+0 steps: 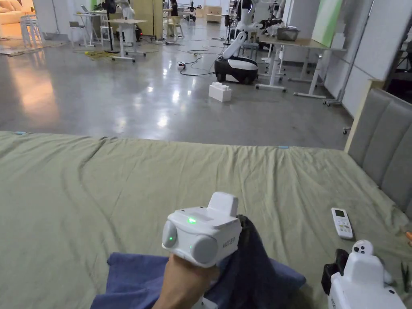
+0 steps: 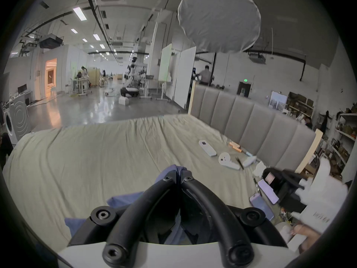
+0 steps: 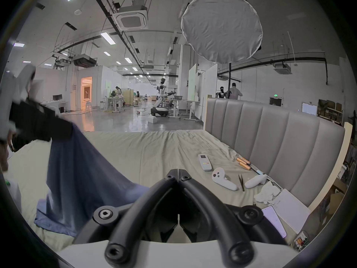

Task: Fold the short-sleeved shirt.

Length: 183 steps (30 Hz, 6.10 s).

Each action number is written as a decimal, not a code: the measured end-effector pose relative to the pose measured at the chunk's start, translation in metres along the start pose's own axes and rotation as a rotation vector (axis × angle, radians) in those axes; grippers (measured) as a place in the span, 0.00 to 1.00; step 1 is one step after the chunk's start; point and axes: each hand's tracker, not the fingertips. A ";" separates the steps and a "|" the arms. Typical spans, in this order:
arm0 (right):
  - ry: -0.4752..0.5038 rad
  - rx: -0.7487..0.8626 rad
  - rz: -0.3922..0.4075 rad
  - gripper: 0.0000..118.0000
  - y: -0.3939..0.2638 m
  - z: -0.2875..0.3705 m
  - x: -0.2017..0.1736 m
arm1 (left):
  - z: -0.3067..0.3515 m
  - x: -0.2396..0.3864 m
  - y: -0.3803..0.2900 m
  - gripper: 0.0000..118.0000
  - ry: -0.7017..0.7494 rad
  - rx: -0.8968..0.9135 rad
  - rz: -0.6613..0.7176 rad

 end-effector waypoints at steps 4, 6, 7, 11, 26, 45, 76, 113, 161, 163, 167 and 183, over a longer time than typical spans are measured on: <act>0.000 -0.017 0.007 0.00 -0.004 -0.001 -0.001 | -0.002 -0.012 -0.017 0.03 0.039 -0.028 0.029; 0.008 -0.024 0.006 0.00 -0.004 -0.002 -0.004 | 0.003 -0.019 -0.020 0.05 0.063 -0.024 0.054; 0.012 -0.026 0.007 0.00 -0.004 -0.002 -0.007 | 0.003 -0.024 -0.018 0.07 0.069 -0.018 0.065; 0.042 -0.020 0.016 0.00 0.000 -0.003 -0.020 | 0.022 -0.042 -0.013 0.21 0.117 0.048 0.079; 0.125 0.066 0.045 0.00 0.024 0.001 -0.057 | 0.130 -0.118 -0.046 0.62 0.483 0.243 0.095; 0.147 0.034 0.045 0.00 0.016 -0.007 -0.064 | 0.141 -0.192 -0.117 0.00 0.473 -0.113 0.344; 0.141 -0.109 0.061 0.00 -0.030 -0.028 -0.058 | 0.052 -0.187 -0.191 0.15 0.432 -0.551 0.266; 0.255 -0.426 0.009 0.04 -0.033 -0.117 -0.019 | 0.109 -0.184 -0.117 0.06 0.385 -0.265 0.311; 0.098 0.284 0.030 0.04 0.370 -0.144 -0.035 | 0.160 -0.289 0.265 0.06 0.562 0.279 0.173; 0.095 0.292 0.028 0.04 0.379 -0.141 -0.038 | 0.160 -0.290 0.276 0.06 0.558 0.297 0.172; 0.075 0.316 0.046 0.04 0.392 -0.138 -0.043 | 0.156 -0.295 0.296 0.06 0.566 0.320 0.183; 0.086 0.246 0.126 0.04 0.328 -0.109 -0.044 | 0.168 -0.277 0.239 0.06 0.562 0.279 0.176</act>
